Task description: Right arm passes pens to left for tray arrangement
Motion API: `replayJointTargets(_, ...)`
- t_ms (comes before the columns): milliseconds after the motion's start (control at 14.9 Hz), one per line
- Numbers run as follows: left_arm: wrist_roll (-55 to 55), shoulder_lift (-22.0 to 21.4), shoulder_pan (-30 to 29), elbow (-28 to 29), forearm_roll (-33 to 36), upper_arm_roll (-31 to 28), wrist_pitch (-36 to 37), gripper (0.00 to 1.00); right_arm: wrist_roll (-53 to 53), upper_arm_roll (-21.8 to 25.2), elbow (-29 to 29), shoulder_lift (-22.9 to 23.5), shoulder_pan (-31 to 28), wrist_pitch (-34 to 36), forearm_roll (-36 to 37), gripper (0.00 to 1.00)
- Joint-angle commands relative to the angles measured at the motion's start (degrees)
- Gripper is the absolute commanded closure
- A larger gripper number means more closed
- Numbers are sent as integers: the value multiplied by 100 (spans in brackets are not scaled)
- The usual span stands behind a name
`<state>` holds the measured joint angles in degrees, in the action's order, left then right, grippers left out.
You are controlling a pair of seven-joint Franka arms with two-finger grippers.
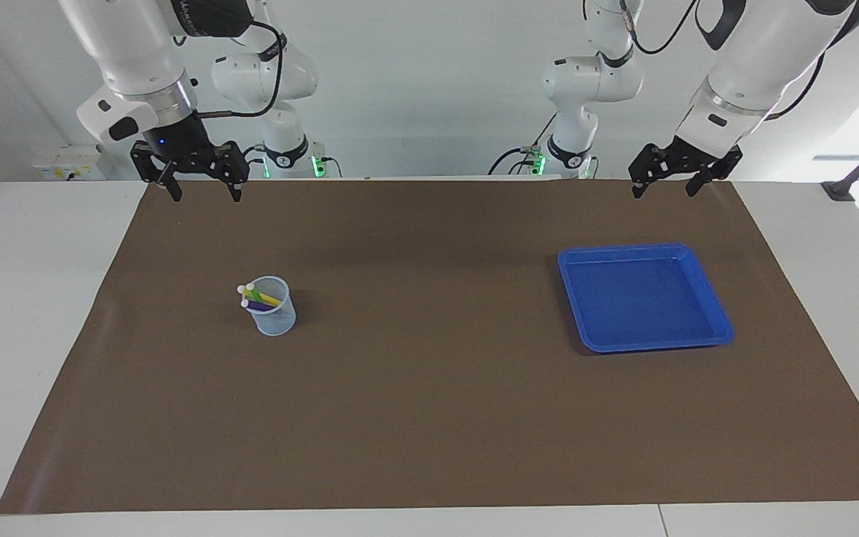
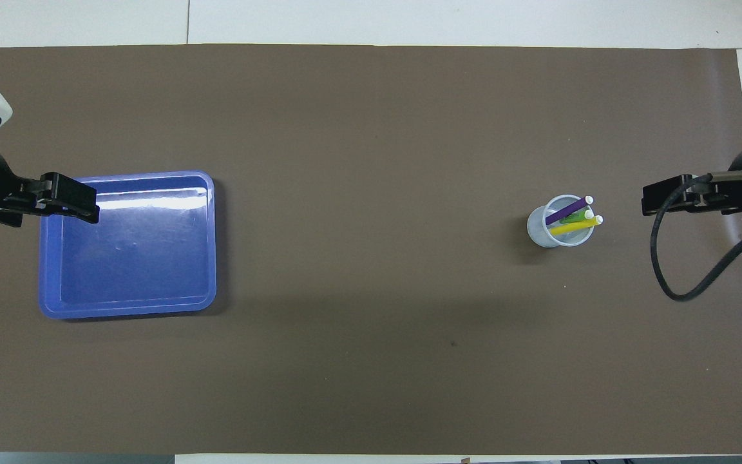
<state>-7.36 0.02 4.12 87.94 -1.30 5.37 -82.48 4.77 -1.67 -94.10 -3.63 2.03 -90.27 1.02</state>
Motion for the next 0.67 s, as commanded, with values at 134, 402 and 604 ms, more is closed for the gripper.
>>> replayJointTargets(134, 15, -161, 1, 171, 59, -19, 3, 0, 23, 0, 23, 3, -36, 53, -102, 0)
replayJointTargets(402, 15, -161, 1, 171, 59, -19, 3, 0, -177, -17, 23, 3, -36, 114, -111, 0)
replayJointTargets(604, 6, -161, 1, 171, 59, -19, -5, 0, -670, 62, -135, 29, -53, -253, -592, 0)
